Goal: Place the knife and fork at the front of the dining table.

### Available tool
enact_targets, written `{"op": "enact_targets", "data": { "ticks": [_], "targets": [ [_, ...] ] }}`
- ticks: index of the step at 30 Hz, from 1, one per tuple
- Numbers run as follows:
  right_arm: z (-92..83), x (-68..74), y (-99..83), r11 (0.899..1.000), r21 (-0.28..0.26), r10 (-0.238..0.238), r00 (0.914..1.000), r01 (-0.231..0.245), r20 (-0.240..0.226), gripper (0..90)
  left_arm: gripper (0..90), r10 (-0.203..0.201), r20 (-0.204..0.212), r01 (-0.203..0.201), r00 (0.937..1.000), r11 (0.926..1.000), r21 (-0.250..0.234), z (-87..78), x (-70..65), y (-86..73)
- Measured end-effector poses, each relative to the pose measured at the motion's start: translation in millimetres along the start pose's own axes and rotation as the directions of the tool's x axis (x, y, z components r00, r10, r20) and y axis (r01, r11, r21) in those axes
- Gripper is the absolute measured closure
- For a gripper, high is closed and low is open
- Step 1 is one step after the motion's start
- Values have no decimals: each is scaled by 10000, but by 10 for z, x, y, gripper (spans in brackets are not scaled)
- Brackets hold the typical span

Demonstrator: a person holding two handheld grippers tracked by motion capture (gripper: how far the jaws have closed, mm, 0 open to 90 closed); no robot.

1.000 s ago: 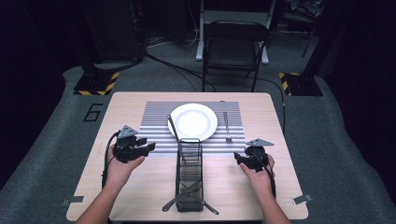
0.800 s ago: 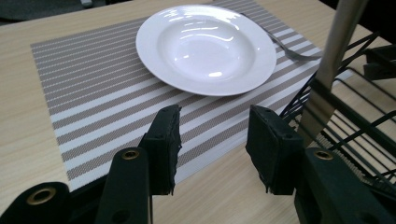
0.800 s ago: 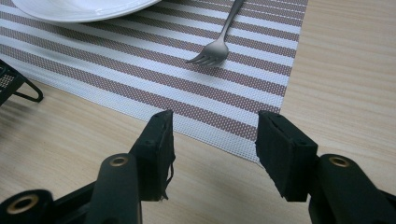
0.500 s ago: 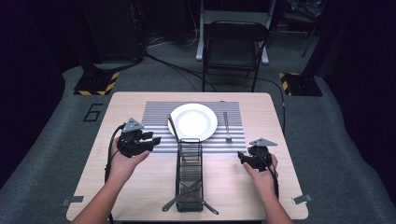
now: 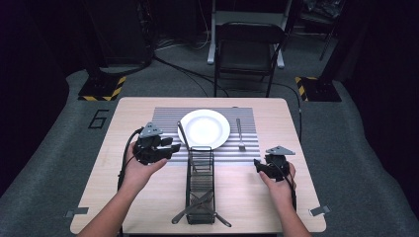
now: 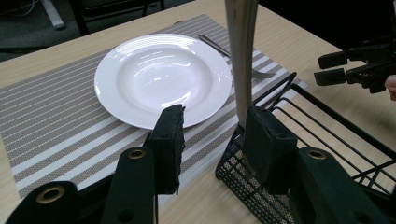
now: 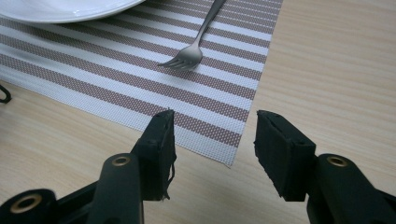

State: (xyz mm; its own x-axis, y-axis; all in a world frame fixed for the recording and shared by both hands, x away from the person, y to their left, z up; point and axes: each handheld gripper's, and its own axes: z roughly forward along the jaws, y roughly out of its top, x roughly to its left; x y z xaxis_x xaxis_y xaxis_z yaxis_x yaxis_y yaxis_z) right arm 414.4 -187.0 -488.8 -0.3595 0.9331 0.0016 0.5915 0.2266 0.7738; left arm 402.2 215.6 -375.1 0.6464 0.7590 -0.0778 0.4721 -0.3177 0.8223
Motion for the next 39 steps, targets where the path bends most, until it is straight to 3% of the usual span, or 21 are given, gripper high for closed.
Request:
{"op": "enact_targets", "data": {
  "ticks": [10, 14, 25, 39],
  "targets": [
    [-11, 11, 3, 9998, -154, -91, 9999, 93, 128, 472, 580, -63, 470, 60, 9989, 10000, 64, 159, -99, 31],
    [-10, 12, 4, 9999, -146, 52, 10000, -52, -31, 473, 607, -204, 706, 195, 9973, 9997, 124, 236, -132, 22],
    [-6, -20, -8, 9988, -145, 470, 9987, -473, -186, 473, 623, -208, 699, 192, 9973, 9996, 227, 378, -156, -20],
    [16, -58, -31, 9965, -45, 828, 9962, -830, -268, 478, 718, -230, 524, 227, 9984, 9997, 61, 433, -174, -72]
  ]
}}
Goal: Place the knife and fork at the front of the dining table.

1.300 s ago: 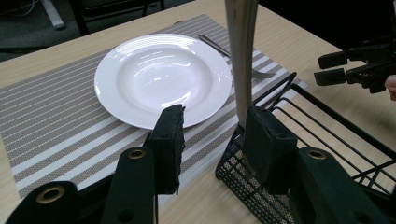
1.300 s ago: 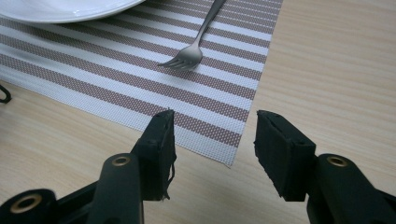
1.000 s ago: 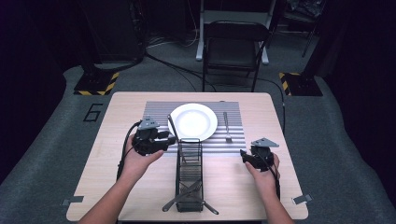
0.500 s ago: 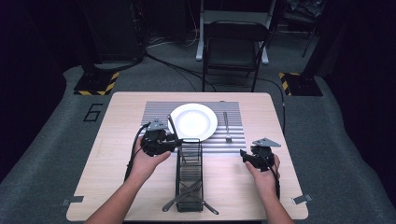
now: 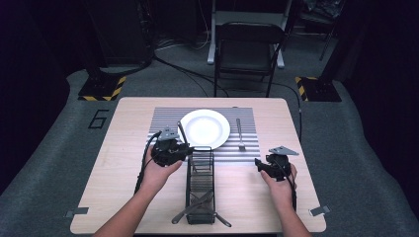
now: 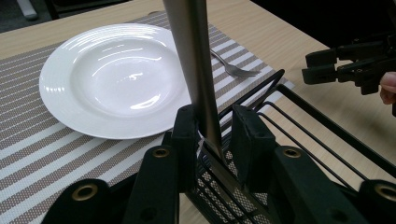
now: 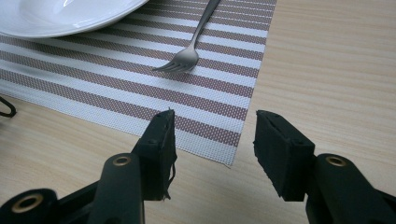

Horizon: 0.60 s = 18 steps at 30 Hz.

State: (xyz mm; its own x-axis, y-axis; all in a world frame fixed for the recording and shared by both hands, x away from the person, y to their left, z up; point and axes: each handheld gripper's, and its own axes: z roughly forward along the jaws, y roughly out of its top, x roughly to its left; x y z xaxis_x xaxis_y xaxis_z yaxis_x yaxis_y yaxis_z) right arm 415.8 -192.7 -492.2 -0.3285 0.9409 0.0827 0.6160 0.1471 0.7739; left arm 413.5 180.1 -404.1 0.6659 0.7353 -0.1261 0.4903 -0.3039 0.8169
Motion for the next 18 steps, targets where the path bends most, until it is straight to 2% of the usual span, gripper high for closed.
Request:
{"op": "enact_targets", "data": {
  "ticks": [4, 11, 18],
  "targets": [
    [9, -8, -5, 10000, 10, 1, 10000, -1, -16, 481, 772, 123, -7, -123, 9999, 9999, -33, -11, -15, -4],
    [9, -15, -7, 10000, 27, 89, 10000, -89, -24, 481, 783, 120, -121, -121, 9999, 9999, -96, -24, -34, -20],
    [9, -19, -10, 9999, 30, 159, 9999, -159, -49, 481, 810, 281, 115, -280, 9995, 9995, -132, -43, -101, -28]
  ]
}}
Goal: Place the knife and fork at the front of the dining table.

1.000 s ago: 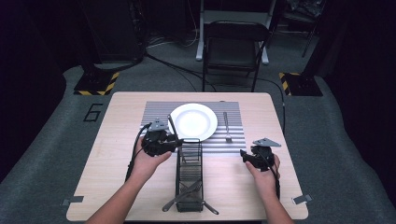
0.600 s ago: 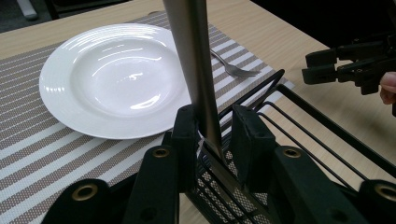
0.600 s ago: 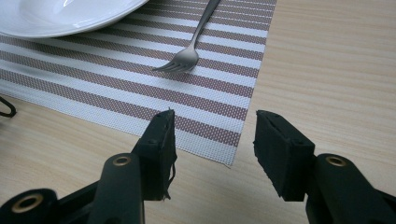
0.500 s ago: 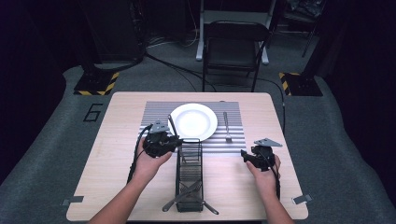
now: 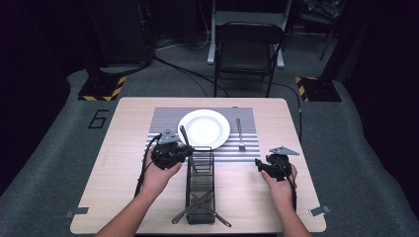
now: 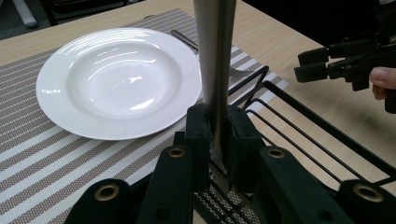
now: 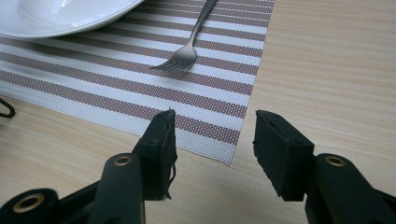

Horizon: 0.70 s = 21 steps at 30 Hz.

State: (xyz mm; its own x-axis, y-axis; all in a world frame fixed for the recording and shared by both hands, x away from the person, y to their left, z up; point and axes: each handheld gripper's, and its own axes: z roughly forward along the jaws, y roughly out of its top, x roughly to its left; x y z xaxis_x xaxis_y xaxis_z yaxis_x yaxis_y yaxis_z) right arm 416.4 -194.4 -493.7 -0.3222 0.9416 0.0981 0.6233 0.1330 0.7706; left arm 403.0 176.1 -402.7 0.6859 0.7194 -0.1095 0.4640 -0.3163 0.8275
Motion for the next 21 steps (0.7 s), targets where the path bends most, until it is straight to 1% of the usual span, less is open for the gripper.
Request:
{"op": "enact_targets", "data": {
  "ticks": [2, 5, 6, 10, 15, 21],
  "targets": [
    [-1, 1, 1, 10000, -14, 22, 10000, -22, -16, 482, 814, 58, 97, -58, 9999, 10000, -14, 5, -24, 5],
    [1, -2, -1, 10000, -18, 8, 10000, -8, -19, 483, 817, 273, 105, -273, 9996, 9996, -56, 31, -82, 20],
    [2, -1, -2, 10000, -6, 33, 10000, -33, -6, 483, 817, 257, 128, -256, 9996, 9996, -77, 40, -100, 23],
    [3, -8, -4, 10000, -29, 2, 10000, -2, -24, 482, 818, 474, -15, -474, 9989, 9988, -120, 80, -145, 43],
    [0, -14, -5, 9999, -57, 88, 9999, -88, -58, 483, 819, 480, -56, -481, 9988, 9987, -187, 114, -182, 51],
    [5, -22, -7, 9999, -59, 105, 9999, -105, -101, 482, 820, 543, -133, -544, 9984, 9984, -123, 114, -182, 64]
  ]
}}
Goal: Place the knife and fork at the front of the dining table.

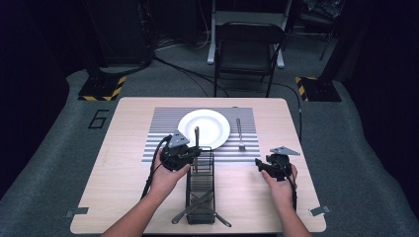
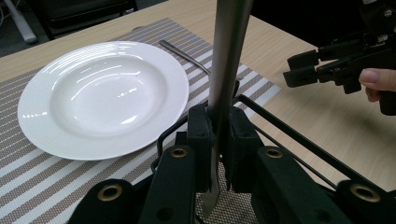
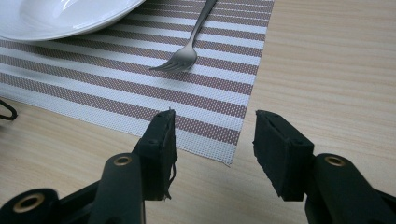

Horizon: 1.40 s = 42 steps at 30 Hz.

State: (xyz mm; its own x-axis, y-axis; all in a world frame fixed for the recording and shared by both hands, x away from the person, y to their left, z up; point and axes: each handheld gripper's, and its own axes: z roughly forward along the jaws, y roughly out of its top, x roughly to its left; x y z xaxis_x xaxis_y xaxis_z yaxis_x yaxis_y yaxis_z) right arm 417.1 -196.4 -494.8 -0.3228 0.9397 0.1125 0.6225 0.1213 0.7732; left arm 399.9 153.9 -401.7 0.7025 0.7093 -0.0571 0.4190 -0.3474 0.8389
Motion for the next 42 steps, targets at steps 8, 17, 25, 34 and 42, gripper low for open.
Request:
{"op": "enact_targets", "data": {
  "ticks": [8, 17, 25, 34, 42],
  "targets": [
    [7, -10, -5, 10000, 14, 20, 10000, -20, -9, 481, 821, 20, 68, -20, 10000, 10000, 47, -52, -12, 69],
    [3, -19, -3, 10000, -7, 64, 10000, -64, 1, 481, 822, 9, 218, -6, 9998, 9999, -145, -149, -15, 165],
    [1, -24, -2, 10000, -31, 69, 10000, -69, -12, 482, 822, 53, 271, -41, 9996, 9989, -462, -252, -37, 284],
    [4, -32, -5, 9998, -24, 197, 9998, -198, -29, 482, 823, 8, 236, 9, 9997, 9974, -720, -331, -23, 397],
    [0, -41, -6, 9997, -29, 238, 9997, -238, -64, 482, 823, -34, 172, 49, 9998, 9957, -930, -445, -8, 501]
  ]
}}
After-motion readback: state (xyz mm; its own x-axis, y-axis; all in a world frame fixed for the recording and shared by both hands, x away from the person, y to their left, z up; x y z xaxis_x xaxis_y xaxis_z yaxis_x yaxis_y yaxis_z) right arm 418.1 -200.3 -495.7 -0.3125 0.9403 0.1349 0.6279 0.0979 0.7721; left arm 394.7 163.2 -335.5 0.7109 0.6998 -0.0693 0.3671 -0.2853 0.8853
